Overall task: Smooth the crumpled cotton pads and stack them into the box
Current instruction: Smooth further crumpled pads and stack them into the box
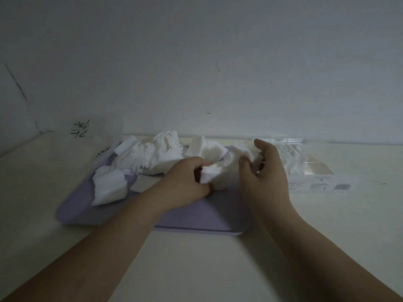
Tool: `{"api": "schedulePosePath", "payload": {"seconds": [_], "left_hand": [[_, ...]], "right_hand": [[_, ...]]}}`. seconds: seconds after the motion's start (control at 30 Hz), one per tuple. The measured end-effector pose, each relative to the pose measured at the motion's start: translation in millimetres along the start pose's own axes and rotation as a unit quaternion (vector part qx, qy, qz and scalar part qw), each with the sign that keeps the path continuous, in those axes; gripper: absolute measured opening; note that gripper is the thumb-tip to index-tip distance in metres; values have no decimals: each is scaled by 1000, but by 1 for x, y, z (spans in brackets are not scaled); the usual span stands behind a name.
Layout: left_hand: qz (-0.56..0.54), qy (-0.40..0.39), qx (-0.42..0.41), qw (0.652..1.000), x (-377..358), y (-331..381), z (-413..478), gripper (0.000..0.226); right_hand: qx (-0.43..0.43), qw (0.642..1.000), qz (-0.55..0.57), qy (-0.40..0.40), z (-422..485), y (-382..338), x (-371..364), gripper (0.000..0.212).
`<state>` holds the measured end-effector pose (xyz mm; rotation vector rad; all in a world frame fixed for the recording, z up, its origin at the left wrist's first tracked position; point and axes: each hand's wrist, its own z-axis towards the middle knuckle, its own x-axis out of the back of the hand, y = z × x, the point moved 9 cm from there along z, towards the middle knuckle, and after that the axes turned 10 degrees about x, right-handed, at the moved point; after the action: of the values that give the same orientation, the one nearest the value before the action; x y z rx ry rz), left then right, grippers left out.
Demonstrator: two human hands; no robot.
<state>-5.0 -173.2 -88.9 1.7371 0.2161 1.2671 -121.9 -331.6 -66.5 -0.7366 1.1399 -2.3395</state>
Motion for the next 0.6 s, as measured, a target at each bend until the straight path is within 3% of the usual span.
{"api": "schedulePosePath", "payload": {"seconds": [0.17, 0.3, 0.5, 0.6], "left_hand": [[-89, -1, 34, 995, 14, -20, -9, 32], [-150, -35, 17, 988, 14, -22, -22, 25], [-141, -43, -17, 989, 3, -15, -27, 43], [-170, -49, -22, 984, 3, -13, -27, 46]], "right_hand": [[5, 1000, -8, -4, 2, 2, 1, 46], [6, 999, -20, -45, -2, 4, -7, 31], [-11, 989, -31, -142, -8, 10, -31, 29], [-3, 988, -28, -150, -10, 8, -33, 29]]}}
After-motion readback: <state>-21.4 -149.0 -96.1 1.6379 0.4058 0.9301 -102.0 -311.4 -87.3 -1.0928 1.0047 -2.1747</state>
